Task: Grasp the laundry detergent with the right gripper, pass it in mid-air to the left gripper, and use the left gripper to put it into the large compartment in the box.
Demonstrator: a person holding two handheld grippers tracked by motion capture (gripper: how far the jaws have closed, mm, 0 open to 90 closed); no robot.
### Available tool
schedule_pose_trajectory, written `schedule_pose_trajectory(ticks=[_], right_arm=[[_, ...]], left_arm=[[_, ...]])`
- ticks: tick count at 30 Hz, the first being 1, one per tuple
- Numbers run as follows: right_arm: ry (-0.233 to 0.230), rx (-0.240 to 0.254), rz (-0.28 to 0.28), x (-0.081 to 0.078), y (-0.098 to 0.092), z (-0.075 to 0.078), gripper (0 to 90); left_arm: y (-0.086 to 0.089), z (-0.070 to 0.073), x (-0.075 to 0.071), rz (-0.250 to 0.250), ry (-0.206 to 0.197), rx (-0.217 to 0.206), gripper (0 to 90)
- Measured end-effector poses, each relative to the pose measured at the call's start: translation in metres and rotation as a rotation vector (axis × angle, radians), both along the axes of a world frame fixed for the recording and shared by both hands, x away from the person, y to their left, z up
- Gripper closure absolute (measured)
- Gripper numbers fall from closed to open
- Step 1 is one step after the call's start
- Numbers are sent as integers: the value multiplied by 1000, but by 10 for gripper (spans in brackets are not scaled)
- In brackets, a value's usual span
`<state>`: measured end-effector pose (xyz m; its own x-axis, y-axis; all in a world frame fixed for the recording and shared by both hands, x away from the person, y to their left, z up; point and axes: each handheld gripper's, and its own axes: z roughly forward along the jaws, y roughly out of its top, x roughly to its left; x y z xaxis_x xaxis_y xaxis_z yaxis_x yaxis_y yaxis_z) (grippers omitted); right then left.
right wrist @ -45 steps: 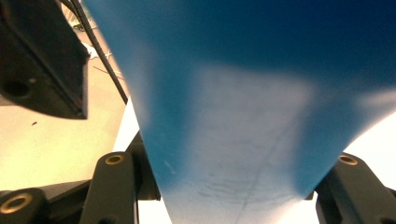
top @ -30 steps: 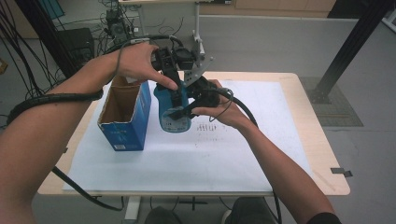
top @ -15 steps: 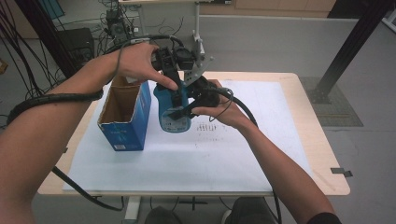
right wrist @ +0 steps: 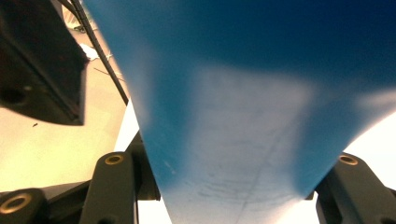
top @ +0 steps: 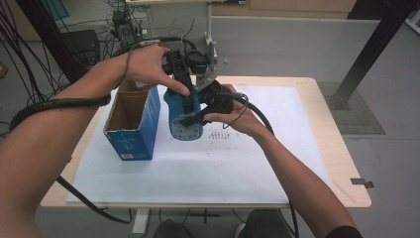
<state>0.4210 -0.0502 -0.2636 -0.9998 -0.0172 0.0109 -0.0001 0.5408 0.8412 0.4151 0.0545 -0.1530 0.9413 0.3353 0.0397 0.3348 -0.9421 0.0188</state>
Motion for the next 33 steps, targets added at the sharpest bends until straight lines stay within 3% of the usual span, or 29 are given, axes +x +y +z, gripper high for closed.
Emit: schedule_pose_trajectory(ticks=[14, 33], right_arm=[[-15, -2, 0, -1, 1, 1, 441], [-18, -13, 6, -4, 1, 1, 440]], left_arm=[[1, -1, -2, -26, -1, 4, 284], [1, -3, -3, -44, 22, 4, 338]])
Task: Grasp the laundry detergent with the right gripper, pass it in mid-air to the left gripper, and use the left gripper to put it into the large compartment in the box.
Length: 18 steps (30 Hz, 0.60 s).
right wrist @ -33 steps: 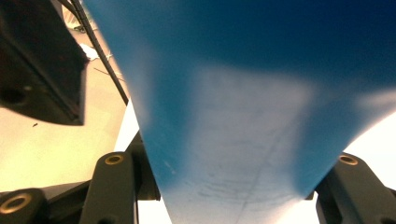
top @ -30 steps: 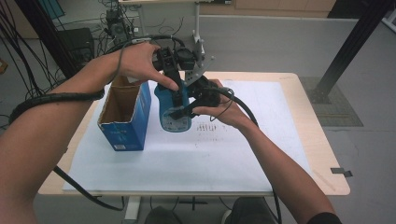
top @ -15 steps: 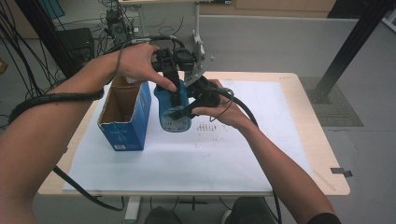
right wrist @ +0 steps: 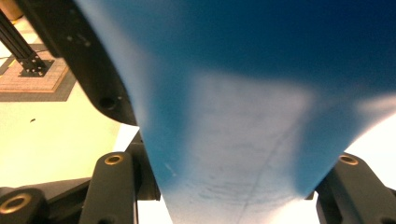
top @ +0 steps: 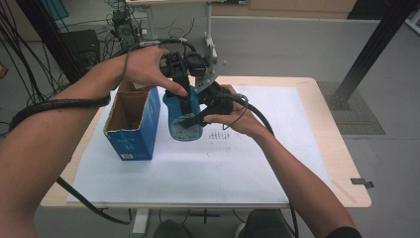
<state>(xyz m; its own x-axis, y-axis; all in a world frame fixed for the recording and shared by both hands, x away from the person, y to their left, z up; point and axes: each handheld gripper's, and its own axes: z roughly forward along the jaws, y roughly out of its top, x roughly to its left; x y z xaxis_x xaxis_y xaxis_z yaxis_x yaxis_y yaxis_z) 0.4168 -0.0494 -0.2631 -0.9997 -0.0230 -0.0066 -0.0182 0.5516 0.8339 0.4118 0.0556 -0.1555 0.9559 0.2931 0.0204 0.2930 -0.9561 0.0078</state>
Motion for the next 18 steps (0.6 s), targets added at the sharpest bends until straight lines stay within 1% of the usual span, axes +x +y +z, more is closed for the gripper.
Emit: schedule_pose_trajectory(ticks=[3, 6, 18], right_arm=[[4, 2, 2, 0, 0, -1, 439], [4, 1, 0, 0, -1, -1, 438], [9, 2, 2, 1, 0, -2, 437]], left_arm=[[-1, 0, 1, 2, 10, 7, 339], [-1, -1, 1, 1, 5, 5, 340], [-1, -2, 3, 2, 15, 9, 341]])
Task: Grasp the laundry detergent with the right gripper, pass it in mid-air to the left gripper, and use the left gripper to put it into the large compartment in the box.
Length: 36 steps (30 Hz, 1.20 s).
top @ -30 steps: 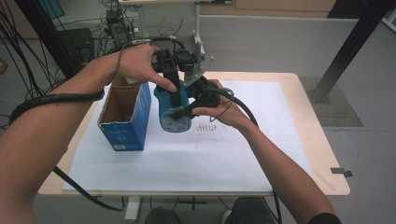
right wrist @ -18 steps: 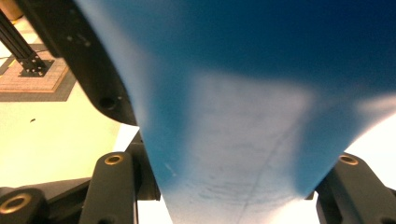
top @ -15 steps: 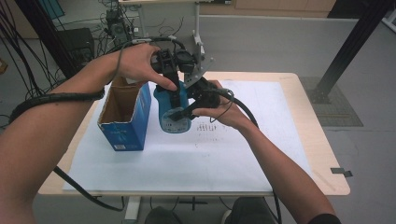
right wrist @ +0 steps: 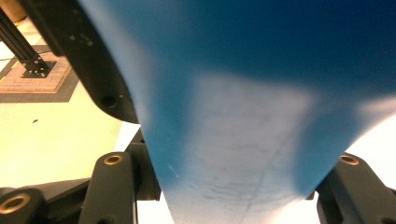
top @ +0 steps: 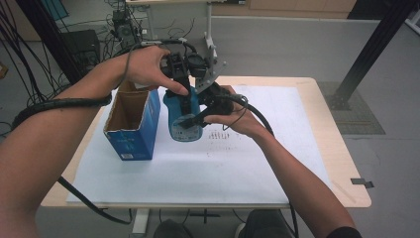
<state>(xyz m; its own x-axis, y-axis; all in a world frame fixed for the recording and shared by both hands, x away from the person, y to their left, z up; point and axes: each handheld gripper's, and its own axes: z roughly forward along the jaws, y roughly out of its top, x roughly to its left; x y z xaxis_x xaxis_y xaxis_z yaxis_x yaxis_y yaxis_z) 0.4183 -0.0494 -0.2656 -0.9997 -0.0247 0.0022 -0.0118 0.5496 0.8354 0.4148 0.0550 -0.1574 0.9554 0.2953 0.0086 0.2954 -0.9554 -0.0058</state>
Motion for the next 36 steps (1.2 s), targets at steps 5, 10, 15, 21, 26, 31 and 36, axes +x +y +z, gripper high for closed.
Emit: schedule_pose_trajectory(ticks=[5, 10, 15, 21, 26, 31, 36], right_arm=[[2, -2, -3, 0, 0, 0, 437], [0, -3, -4, 1, 1, -1, 437], [-3, -3, -8, 1, 1, -1, 438], [-7, 3, -8, 1, 1, -1, 438], [-9, 1, -8, 2, 0, 0, 438], [-12, 2, -10, 2, -1, 0, 435], [-2, -5, -5, 2, 0, -1, 430]], left_arm=[[0, -1, 1, 2, 4, 8, 340], [0, -1, 1, -3, 2, 10, 341], [1, -1, 1, -10, -8, 2, 341], [1, -1, 0, -12, -19, 0, 341], [1, 0, 0, -17, -22, -4, 343], [-1, -1, -1, -18, -34, -11, 346], [-1, -2, -1, -22, -28, -2, 350]])
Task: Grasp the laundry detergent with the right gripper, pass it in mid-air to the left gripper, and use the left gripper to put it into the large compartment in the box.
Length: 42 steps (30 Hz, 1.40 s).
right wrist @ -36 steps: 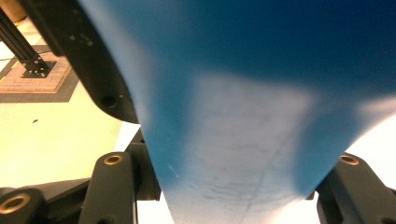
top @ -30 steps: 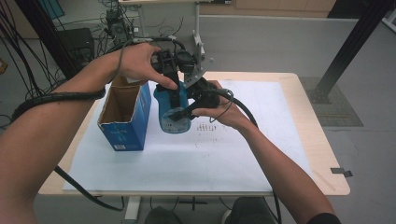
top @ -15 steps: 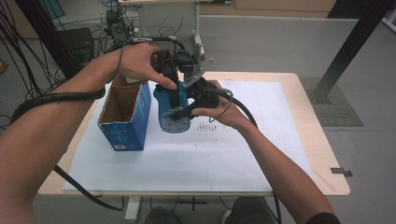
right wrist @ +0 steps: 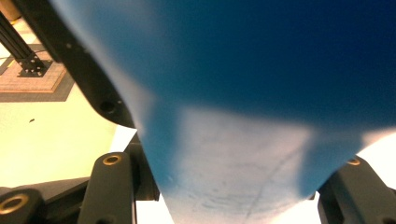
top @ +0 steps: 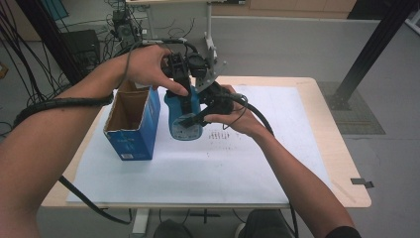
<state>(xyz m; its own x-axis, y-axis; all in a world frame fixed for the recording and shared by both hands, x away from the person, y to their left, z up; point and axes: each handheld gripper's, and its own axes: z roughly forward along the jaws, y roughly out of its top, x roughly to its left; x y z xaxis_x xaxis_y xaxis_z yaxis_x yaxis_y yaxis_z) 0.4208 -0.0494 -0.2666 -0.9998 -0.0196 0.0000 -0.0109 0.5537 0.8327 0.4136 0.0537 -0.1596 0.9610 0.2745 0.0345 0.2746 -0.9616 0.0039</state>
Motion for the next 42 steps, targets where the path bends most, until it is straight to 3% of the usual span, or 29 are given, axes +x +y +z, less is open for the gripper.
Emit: schedule_pose_trajectory(ticks=[18, 42], right_arm=[[20, 26, 13, 2, 2, -2, 418], [21, 61, 7, 1, -2, -4, 373]], left_arm=[[3, 2, 0, 12, -1, -11, 358], [0, 2, 0, 13, 13, 5, 361]])
